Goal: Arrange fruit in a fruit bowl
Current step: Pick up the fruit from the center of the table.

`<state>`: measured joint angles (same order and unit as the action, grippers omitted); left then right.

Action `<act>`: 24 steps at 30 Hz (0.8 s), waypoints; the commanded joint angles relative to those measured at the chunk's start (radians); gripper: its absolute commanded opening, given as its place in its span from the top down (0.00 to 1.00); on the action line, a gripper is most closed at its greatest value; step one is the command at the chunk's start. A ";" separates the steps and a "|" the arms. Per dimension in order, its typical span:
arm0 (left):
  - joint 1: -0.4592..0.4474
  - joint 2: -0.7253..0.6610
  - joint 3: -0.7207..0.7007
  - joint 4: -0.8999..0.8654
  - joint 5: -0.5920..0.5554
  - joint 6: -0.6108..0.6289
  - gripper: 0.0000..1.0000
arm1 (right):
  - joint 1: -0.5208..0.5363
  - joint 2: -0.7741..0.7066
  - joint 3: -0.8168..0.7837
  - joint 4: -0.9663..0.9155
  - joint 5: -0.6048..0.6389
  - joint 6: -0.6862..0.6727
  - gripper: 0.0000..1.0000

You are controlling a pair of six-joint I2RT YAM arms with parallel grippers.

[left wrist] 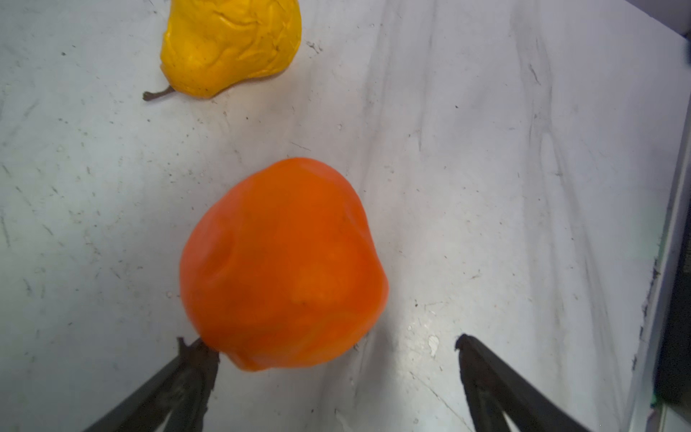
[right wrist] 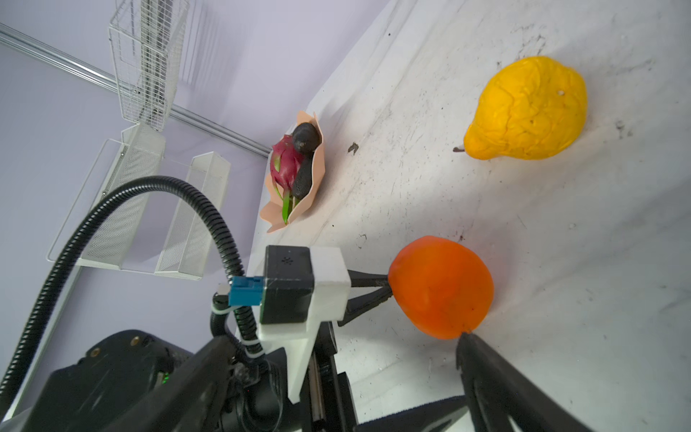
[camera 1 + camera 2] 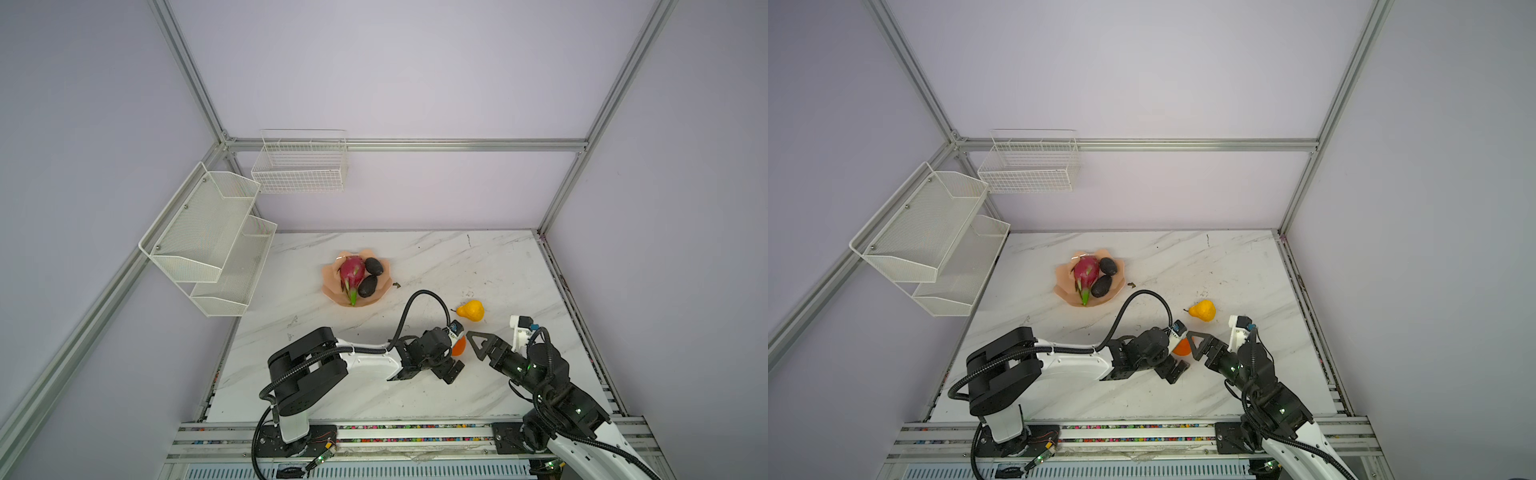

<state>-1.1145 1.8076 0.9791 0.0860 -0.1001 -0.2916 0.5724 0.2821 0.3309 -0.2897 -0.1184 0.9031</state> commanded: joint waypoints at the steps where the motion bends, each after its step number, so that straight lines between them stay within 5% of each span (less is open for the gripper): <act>1: 0.006 0.016 0.109 0.022 -0.087 -0.034 0.00 | 0.004 -0.005 0.056 -0.015 0.052 -0.012 0.03; 15: 0.050 0.123 0.193 0.040 0.039 -0.076 0.04 | 0.004 0.034 0.101 -0.007 0.073 -0.025 0.03; 24: 0.054 0.119 0.145 0.203 0.020 -0.080 0.35 | 0.004 0.040 0.108 0.000 0.071 -0.058 0.03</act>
<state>-1.0649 1.9469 1.0824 0.1722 -0.0753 -0.3637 0.5724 0.3244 0.4152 -0.2890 -0.0593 0.8658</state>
